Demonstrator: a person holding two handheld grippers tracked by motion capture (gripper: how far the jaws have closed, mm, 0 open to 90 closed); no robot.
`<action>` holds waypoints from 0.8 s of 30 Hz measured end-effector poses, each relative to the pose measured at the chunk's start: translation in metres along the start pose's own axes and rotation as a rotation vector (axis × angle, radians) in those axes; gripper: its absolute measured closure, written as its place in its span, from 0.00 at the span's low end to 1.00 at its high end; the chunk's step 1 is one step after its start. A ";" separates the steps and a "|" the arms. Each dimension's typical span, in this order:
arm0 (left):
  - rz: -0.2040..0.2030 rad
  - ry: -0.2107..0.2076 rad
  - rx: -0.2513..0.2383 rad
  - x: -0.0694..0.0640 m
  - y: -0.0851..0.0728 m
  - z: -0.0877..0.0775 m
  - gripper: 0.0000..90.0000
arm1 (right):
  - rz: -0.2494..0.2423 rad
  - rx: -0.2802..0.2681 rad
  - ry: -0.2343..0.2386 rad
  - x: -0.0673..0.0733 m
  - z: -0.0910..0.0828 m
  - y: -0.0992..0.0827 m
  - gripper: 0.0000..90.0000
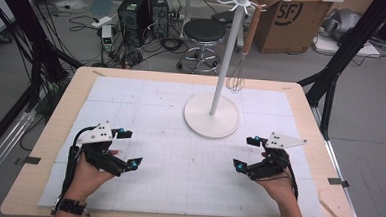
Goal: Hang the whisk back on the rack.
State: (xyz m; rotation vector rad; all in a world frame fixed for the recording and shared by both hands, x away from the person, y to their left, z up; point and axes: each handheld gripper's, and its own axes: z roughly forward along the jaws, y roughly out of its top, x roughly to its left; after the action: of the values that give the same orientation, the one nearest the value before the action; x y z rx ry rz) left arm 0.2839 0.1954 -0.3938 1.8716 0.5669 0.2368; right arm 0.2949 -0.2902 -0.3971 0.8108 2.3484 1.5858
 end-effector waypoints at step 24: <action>0.002 -0.013 0.007 -0.002 -0.002 0.004 0.02 | -0.006 0.049 -0.030 0.000 0.004 -0.007 0.00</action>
State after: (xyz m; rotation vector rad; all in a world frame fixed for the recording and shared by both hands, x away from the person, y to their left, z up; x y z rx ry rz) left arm 0.2835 0.1922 -0.3966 1.8788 0.5577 0.2242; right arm 0.2947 -0.2892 -0.4047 0.8318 2.3752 1.5081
